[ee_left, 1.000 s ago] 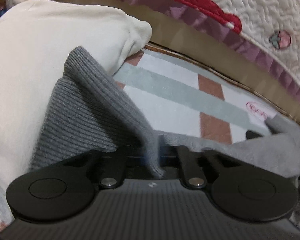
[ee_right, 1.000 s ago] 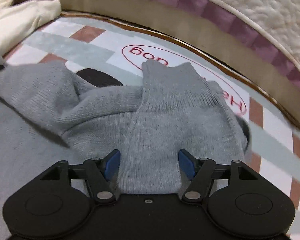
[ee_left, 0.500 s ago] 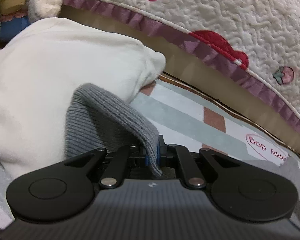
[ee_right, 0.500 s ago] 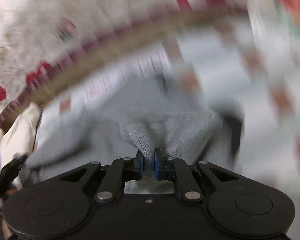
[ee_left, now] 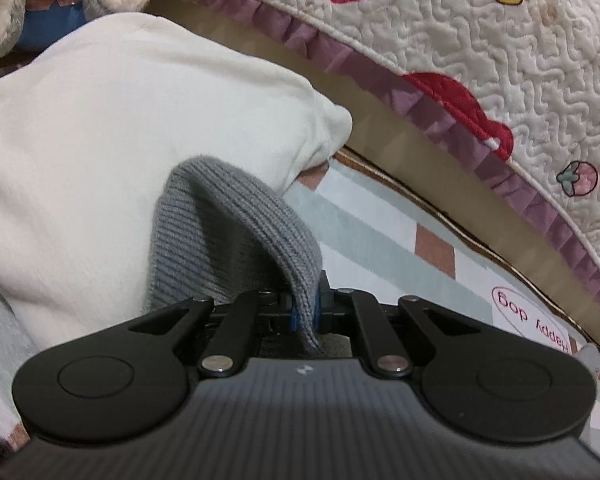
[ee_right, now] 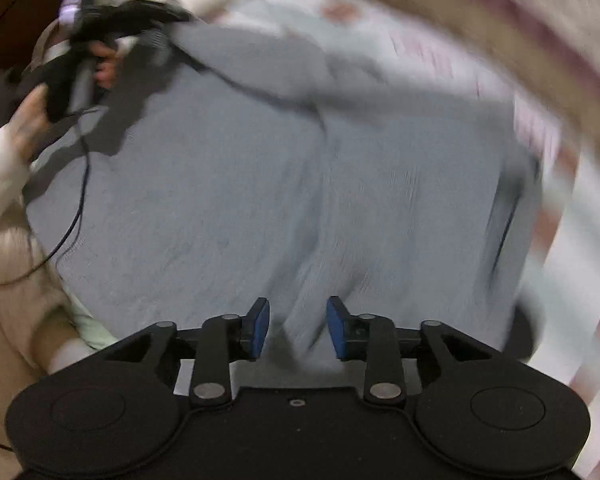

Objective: Fold clothes

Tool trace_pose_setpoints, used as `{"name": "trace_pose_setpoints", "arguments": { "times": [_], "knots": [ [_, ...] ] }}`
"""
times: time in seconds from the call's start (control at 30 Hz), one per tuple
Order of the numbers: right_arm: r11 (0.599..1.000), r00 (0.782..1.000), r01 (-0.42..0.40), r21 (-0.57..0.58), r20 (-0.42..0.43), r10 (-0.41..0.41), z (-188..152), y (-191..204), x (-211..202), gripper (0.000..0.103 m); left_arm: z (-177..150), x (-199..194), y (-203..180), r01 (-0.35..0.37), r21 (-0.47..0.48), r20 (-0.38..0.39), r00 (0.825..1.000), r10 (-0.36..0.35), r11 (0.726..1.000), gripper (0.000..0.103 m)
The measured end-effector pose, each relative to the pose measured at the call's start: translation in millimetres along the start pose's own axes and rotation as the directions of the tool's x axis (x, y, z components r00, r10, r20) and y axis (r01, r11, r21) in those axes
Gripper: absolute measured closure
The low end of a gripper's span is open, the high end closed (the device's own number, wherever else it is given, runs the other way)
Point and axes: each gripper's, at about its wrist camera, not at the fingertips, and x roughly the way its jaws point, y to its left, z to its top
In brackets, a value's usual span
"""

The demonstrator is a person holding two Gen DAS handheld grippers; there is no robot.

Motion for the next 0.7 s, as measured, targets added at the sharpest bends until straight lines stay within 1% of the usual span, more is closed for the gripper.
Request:
{"name": "trace_pose_setpoints", "arguments": {
  "times": [0.07,0.1,0.17,0.23,0.33,0.43,0.53,0.6,0.7],
  "knots": [
    [1.0,0.997,-0.029,0.0,0.074,0.028,14,-27,-12,0.058,-1,2,-1,-0.007,0.006,-0.009,1.0,0.007,1.0,0.096],
    [0.999,0.993,-0.041,0.005,0.109,0.04,21,-40,-18,0.058,-1,3,-1,-0.011,0.005,-0.016,1.0,0.011,1.0,0.096],
    [0.993,0.988,-0.023,0.115,0.152,0.006,31,-76,-12,0.057,-3,5,1,-0.027,-0.004,-0.035,0.999,0.027,1.0,0.095],
    [0.972,0.987,-0.011,0.234,0.156,-0.027,40,-105,3,0.057,-5,6,3,-0.035,-0.016,-0.048,0.998,0.035,0.999,0.095],
    [0.946,0.981,0.028,0.324,0.175,-0.089,44,-131,30,0.057,-5,6,5,-0.032,-0.026,-0.043,0.999,0.031,0.999,0.095],
    [0.936,0.967,0.144,0.321,0.157,-0.203,51,-141,56,0.057,-7,7,5,-0.031,-0.025,-0.042,0.999,0.03,0.999,0.095],
    [0.944,0.952,0.229,0.237,0.146,-0.268,64,-146,78,0.057,-8,8,5,-0.02,-0.026,-0.052,0.998,0.019,0.999,0.095],
    [0.95,0.951,0.217,0.226,0.173,-0.258,75,-150,83,0.057,-8,9,6,-0.004,-0.028,-0.059,0.998,0.002,1.0,0.095],
    [0.941,0.93,0.227,0.252,0.23,-0.286,89,-155,89,0.052,-7,10,9,0.038,-0.046,-0.058,0.997,-0.041,0.998,0.095]
  ]
}}
